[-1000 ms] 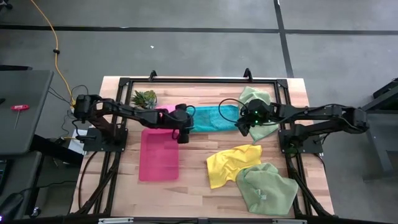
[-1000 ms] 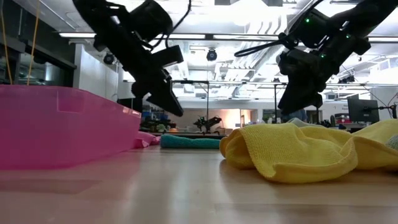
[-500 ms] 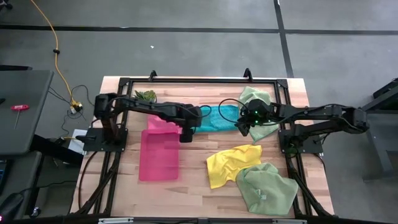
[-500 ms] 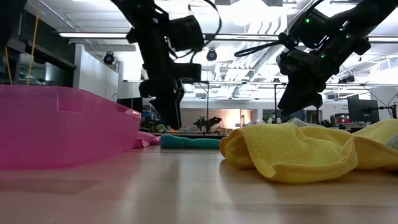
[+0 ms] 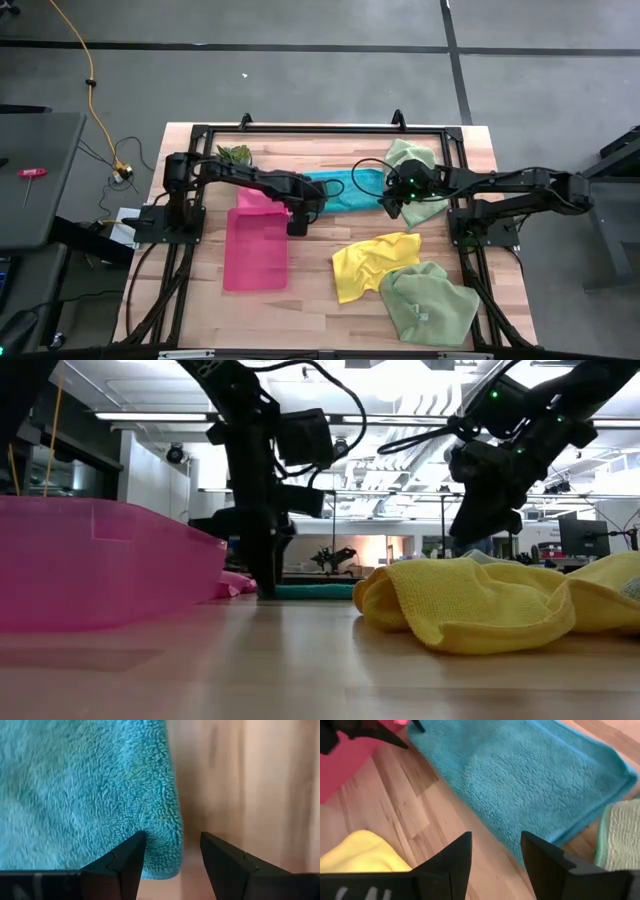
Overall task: Fold microfiber towels
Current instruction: Fold the blue microfiber towel
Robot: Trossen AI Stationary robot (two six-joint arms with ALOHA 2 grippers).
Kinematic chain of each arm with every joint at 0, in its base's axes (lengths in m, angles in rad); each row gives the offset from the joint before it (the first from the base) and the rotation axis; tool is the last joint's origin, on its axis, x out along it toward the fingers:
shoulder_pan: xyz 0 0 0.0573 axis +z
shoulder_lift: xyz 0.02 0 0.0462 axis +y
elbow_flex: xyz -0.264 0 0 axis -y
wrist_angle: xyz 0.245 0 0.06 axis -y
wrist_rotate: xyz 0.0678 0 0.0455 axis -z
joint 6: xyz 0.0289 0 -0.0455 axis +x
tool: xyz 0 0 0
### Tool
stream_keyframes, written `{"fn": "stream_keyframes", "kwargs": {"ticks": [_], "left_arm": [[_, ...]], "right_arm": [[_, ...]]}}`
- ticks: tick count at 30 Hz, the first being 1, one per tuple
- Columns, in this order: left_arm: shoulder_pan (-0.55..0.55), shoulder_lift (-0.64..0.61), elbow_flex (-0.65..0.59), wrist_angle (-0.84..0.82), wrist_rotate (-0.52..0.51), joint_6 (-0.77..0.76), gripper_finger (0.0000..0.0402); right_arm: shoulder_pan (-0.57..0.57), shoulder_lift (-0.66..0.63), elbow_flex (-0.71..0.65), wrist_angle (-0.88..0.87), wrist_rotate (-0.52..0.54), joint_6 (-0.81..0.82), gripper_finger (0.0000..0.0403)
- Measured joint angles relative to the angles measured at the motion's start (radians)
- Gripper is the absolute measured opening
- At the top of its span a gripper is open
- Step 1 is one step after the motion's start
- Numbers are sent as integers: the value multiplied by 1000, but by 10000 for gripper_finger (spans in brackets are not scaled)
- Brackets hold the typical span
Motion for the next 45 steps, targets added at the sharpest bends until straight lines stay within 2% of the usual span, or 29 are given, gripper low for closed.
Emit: {"fn": "stream_keyframes", "kwargs": {"ticks": [3,10,16,26,32,37,43,45], "left_arm": [[0,0,0,2,-4,38,182],[0,0,0,4,-23,73,181],[0,0,0,9,-31,73,181],[0,-1,0,12,-31,64,181],[0,-1,0,11,-31,31,181],[0,-2,0,8,-31,-7,181],[0,-2,0,8,-55,-6,181],[0,-2,0,8,-59,-6,181]], "right_arm": [[7,0,0,-41,-3,-73,163],[67,8,0,-50,-1,-384,163],[106,101,0,-20,90,-566,163],[119,255,0,44,208,-711,163],[118,310,6,42,214,-737,157],[118,312,5,21,206,-723,116],[119,300,4,-5,195,-650,15],[119,300,4,-12,196,-594,10]]}}
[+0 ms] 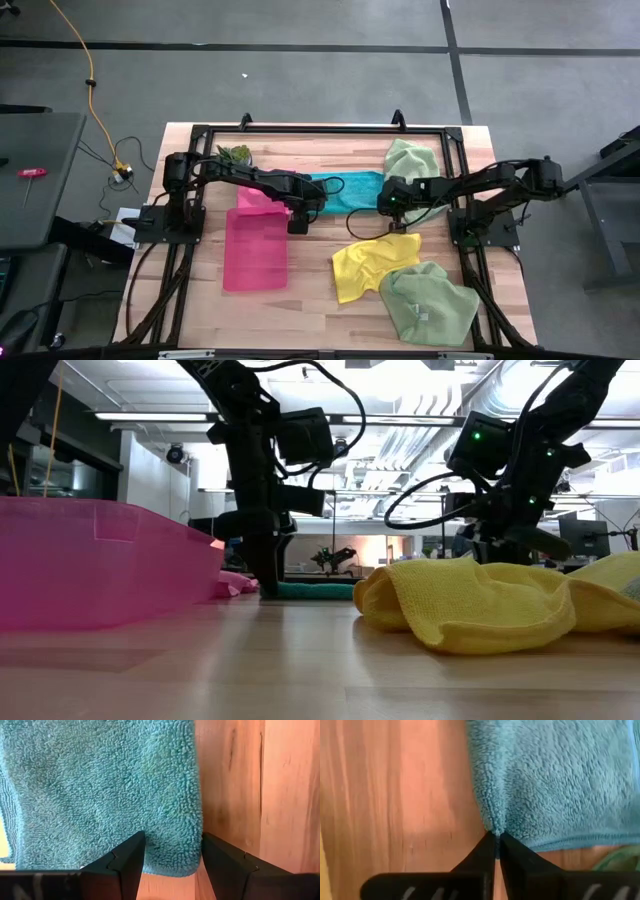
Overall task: Fold microfiber towels
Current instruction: Fold the blue microfiber towel
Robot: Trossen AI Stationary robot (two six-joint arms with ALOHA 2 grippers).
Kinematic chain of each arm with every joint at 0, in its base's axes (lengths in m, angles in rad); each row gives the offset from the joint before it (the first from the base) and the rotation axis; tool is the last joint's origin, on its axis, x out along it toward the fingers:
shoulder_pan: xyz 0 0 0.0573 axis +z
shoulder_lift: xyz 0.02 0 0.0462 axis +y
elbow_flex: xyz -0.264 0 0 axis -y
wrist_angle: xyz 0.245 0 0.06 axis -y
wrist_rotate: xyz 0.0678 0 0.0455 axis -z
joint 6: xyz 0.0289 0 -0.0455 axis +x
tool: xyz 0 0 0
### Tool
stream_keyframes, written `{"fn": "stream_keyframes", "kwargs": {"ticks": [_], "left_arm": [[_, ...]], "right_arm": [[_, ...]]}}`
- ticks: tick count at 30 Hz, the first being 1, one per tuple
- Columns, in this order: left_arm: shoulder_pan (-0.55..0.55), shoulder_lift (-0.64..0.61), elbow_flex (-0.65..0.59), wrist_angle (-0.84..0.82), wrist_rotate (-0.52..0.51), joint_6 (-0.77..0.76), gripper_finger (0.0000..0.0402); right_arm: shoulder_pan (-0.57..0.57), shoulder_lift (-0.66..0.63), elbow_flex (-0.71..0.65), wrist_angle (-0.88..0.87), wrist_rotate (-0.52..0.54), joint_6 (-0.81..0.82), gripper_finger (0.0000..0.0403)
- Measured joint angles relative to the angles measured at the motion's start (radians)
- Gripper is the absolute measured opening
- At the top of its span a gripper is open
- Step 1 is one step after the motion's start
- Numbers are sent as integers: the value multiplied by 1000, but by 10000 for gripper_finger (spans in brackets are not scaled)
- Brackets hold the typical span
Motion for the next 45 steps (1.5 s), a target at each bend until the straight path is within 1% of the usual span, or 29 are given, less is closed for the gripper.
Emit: {"fn": "stream_keyframes", "kwargs": {"ticks": [3,6,8,11,15,17,18,22,25,29,33,37,41,45], "left_arm": [[-3,0,0,-1,-1,-5,177],[-13,0,0,-7,-6,-8,158],[-27,0,0,-7,-38,-8,137],[-45,0,0,-1,-81,19,93],[-66,0,0,15,-63,49,33],[-73,0,0,19,-53,61,11],[-77,0,0,23,-47,66,6],[-86,-2,0,15,-42,71,7],[-86,-5,0,-7,-5,68,3],[-78,-5,0,-29,25,52,2],[-63,-5,0,-60,86,22,1],[-51,-5,0,-110,136,-17,1],[-39,-25,0,-165,189,-44,0],[-28,-77,0,-186,209,-79,0]], "right_arm": [[-1,-8,-1,-9,-1,102,10],[-2,-30,-4,-27,-18,178,3],[-2,-49,-6,-40,-23,228,4],[-2,-75,-7,-59,-36,272,2],[-2,-88,-7,-73,-38,292,1],[-2,-88,-7,-69,-38,309,1],[-2,-88,-7,-69,-39,317,1],[-2,-88,-7,-68,-73,337,1],[-2,-88,-6,-69,-102,343,0],[-5,-88,-6,-71,-154,391,0],[-6,-88,-5,-70,-236,464,0],[-6,-89,-1,-67,-343,542,0],[-5,-89,46,-107,-412,568,0],[-12,-90,126,-160,-422,560,0]]}}
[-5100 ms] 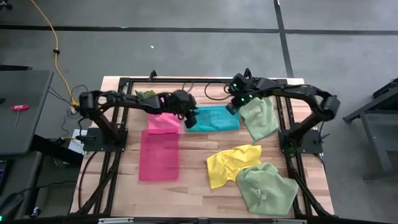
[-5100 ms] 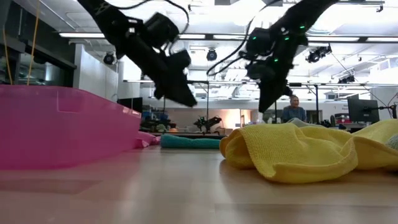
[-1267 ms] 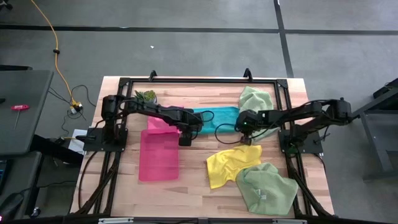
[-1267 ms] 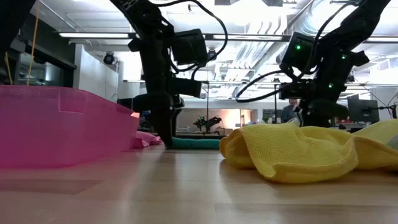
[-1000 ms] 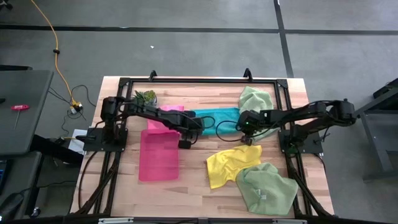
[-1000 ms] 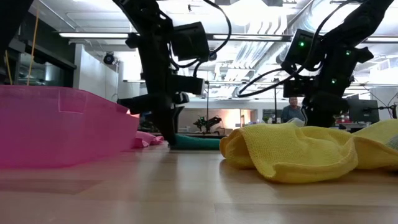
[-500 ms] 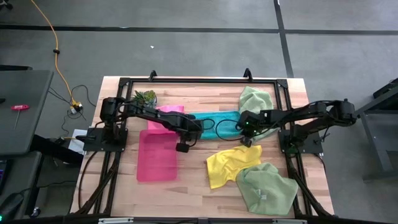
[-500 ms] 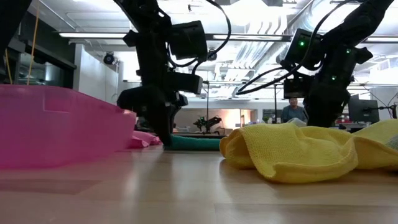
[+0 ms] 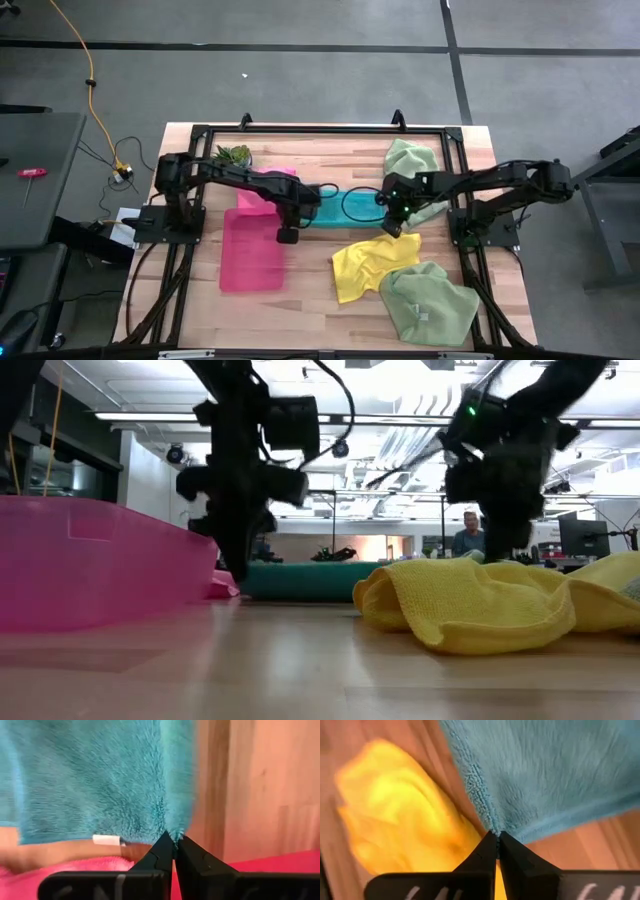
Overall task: Fold microfiber towels
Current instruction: Fold the blue microfiber towel
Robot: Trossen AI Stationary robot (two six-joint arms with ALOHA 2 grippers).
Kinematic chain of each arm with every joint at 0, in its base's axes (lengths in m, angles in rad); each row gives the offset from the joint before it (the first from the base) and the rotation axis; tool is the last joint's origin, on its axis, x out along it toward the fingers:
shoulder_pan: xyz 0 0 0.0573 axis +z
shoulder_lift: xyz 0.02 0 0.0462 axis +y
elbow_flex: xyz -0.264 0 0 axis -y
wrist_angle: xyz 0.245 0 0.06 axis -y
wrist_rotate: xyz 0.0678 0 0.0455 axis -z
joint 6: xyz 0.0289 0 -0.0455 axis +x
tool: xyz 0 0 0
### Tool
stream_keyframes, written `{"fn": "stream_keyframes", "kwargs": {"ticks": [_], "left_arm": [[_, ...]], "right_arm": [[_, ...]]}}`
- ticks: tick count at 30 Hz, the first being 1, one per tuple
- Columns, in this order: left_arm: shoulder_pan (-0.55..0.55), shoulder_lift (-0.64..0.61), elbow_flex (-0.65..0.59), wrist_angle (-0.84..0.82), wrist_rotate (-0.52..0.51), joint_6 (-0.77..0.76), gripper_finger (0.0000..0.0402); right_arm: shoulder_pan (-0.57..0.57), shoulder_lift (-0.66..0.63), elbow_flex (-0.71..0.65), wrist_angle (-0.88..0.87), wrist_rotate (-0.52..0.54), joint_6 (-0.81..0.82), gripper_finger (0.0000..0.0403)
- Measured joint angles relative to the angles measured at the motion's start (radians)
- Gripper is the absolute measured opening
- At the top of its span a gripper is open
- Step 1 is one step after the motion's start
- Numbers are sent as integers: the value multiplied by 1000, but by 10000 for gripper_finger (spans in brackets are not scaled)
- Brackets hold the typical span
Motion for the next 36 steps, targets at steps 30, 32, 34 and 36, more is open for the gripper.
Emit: {"fn": "stream_keyframes", "kwargs": {"ticks": [30,32,34,36], "left_arm": [[154,-61,0,201,-201,-201,0],[154,-51,0,212,-207,-211,0],[153,-48,-1,210,-209,-223,0],[146,-37,2,224,-225,-240,0]], "right_arm": [[-171,0,47,-86,272,210,0],[-171,0,47,-87,277,227,0],[-171,0,47,-87,290,233,0],[-171,0,47,-88,302,255,0]]}}
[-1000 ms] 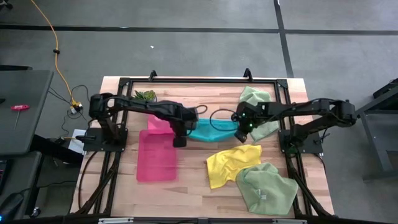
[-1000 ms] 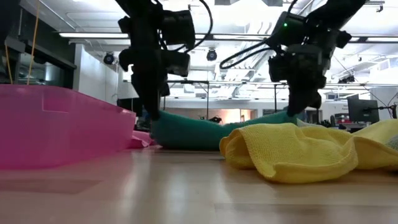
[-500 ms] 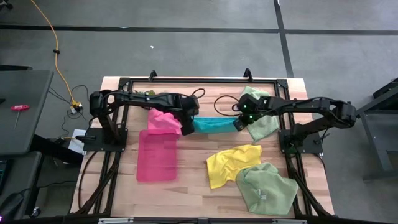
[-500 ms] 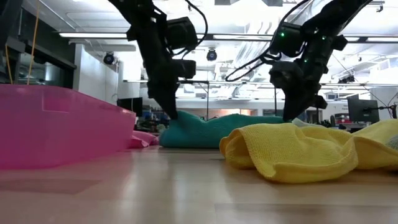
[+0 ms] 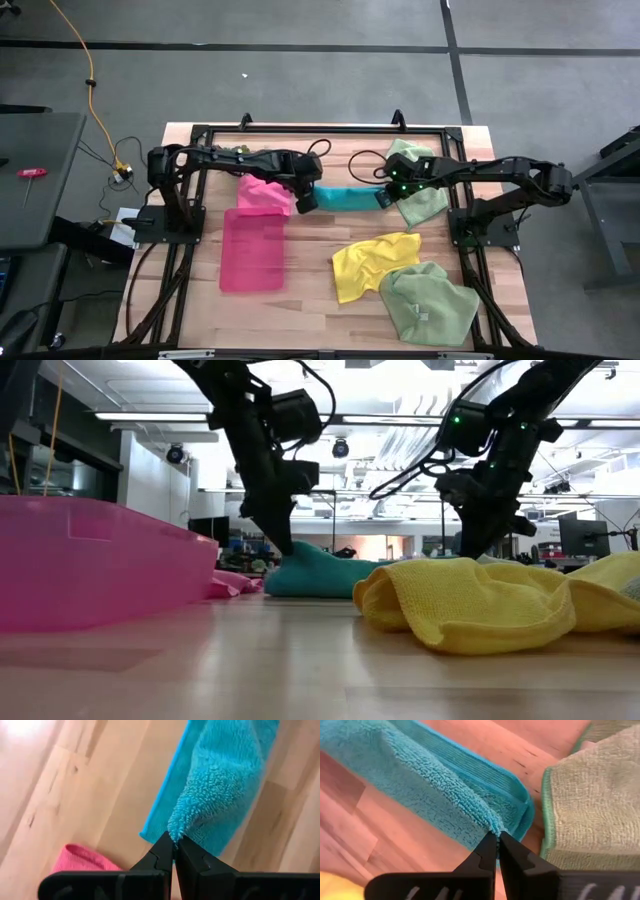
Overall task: Fold microfiber towels
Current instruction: Fold the blue microfiber towel
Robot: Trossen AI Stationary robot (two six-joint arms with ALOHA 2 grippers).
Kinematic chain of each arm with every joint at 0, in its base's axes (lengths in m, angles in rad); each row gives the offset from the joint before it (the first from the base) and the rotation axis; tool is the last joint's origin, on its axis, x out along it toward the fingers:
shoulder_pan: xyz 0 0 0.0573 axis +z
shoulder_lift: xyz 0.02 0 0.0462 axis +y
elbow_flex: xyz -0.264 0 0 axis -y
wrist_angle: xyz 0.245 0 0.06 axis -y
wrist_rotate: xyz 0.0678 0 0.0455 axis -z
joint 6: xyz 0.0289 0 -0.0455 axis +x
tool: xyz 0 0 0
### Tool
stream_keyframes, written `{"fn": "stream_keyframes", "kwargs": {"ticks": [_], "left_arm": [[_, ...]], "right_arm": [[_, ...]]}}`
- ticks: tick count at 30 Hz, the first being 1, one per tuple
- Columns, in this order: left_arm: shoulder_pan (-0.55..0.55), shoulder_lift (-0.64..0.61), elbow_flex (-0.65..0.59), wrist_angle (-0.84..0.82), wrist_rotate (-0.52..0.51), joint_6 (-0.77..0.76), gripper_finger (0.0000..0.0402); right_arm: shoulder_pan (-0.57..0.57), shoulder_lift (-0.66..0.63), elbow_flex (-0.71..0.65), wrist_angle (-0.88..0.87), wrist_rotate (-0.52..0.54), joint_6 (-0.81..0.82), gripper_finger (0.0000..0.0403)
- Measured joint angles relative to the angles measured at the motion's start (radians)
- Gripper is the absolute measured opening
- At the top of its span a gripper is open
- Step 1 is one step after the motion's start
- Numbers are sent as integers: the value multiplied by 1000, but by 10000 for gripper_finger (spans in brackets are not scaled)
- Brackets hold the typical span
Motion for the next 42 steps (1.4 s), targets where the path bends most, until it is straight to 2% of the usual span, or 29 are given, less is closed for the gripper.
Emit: {"fn": "stream_keyframes", "kwargs": {"ticks": [12,24,28,37,42], "left_arm": [[-37,43,-2,-4,-142,-98,0],[-38,43,-2,-8,-160,-93,6],[-38,43,-2,-8,-156,-61,32],[-26,37,-2,-50,-152,48,117],[9,-12,-2,-44,-112,109,150]], "right_arm": [[0,0,0,-6,56,54,0],[0,0,0,1,66,67,7],[0,0,0,1,66,53,33],[-5,-4,4,-8,113,-33,145],[-22,-13,43,-30,135,-107,186]]}}
